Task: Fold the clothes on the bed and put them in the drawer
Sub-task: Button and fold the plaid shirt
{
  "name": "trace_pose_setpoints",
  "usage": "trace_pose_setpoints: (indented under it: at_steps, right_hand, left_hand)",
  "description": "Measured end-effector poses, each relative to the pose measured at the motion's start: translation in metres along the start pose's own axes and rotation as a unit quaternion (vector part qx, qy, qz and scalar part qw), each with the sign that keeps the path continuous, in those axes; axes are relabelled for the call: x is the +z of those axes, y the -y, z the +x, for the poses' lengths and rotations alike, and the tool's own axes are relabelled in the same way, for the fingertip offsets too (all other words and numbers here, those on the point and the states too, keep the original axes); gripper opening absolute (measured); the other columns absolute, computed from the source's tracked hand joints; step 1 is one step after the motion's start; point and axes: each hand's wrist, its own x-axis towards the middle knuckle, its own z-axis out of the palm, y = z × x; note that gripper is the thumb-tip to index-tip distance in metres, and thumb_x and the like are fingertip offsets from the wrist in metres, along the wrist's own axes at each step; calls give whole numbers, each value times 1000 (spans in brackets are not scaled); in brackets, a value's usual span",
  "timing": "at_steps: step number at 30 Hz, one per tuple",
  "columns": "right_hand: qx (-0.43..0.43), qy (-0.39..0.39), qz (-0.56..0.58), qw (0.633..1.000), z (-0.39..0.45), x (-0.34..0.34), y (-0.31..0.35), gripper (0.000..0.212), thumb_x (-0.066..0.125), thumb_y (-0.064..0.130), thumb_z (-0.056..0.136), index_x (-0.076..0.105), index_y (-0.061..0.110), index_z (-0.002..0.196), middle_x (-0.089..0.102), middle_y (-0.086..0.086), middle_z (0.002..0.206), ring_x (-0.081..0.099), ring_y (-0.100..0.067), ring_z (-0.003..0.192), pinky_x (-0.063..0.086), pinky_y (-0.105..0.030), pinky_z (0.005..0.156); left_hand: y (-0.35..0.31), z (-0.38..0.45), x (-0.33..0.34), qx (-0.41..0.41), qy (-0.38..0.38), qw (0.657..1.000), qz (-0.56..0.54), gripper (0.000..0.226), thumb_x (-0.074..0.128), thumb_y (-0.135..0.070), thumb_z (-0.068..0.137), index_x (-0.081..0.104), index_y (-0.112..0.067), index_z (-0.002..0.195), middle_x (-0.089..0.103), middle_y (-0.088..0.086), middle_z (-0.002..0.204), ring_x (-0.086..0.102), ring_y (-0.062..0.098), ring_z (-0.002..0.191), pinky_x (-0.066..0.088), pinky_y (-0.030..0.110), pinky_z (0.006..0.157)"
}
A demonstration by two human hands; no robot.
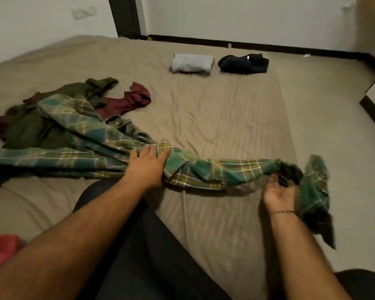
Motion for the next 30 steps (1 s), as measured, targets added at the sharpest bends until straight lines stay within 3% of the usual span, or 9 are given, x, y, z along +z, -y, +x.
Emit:
trace_pose_setpoints:
  at_steps: [4,6,9,11,14,17,22,25,30]
  right_hand:
    - [-54,14,10,998,4,-11,3,43,50,-1,103,43,-3,146,53,-22,142,62,-27,119,58,-18,74]
    - [-106,24,-122,987,-13,-10,-19,57,58,-7,96,37,6,147,50,-15,146,59,-25,126,61,-20,76]
    - [-263,106,-292,913,-47,-3,-50,97,77,10,86,21,27,162,28,3,162,37,-18,148,44,-36,115]
    - [-295,161,-402,852,-48,-4,-63,89,77,41,80,36,28,158,28,5,165,33,-15,151,33,-39,123]
    - [-234,178,-378,878,-29,-10,-56,67,79,37,82,55,23,142,63,-1,138,61,-15,127,48,-41,111]
    - [-233,155,-390,877,-10,-25,-36,21,65,4,97,73,20,108,76,-3,105,71,-20,97,59,-32,84]
    - [-258,84,-390,880,-7,-29,-18,25,51,9,105,69,22,92,68,0,73,62,-9,57,53,-33,65]
    - [-337,117,-444,822,-36,-16,-11,15,62,23,101,64,30,114,66,3,79,62,-5,68,51,-24,68]
    - [-315,207,-536,755,-65,5,-33,54,71,58,85,53,39,132,55,6,63,56,-10,58,49,-27,59]
  left_hand:
    - [-15,20,-9,-39,-61,994,-84,31,56,-27,88,58,-24,118,69,9,114,67,36,103,57,50,88]
    - [-31,21,-11,-10,-115,983,-144,29,56,-25,84,59,-23,113,72,9,104,68,36,94,58,46,79]
    - [-76,15,-9,62,-192,936,-288,31,63,-19,78,64,-22,109,71,5,106,65,30,100,51,39,84]
    - [-113,1,-9,142,-175,892,-392,39,68,-18,77,70,-20,115,71,1,111,64,23,107,48,31,92]
    - [-139,-16,-4,228,-103,830,-499,54,64,-28,76,68,-12,128,68,2,123,61,14,116,46,23,103]
    - [-125,-15,-12,109,-96,792,-594,55,69,-29,81,67,-14,134,66,-3,130,59,5,121,44,23,111]
    - [-79,-5,-29,-118,-175,681,-701,27,73,-13,90,78,-21,116,76,-10,111,70,7,106,57,30,97]
    - [-79,-10,-31,-101,-133,614,-772,27,67,-1,92,79,-19,108,79,-3,99,75,12,92,60,28,79]
    - [-97,-20,-37,8,-58,600,-798,37,61,14,90,77,-16,101,77,10,95,72,16,82,60,30,75]
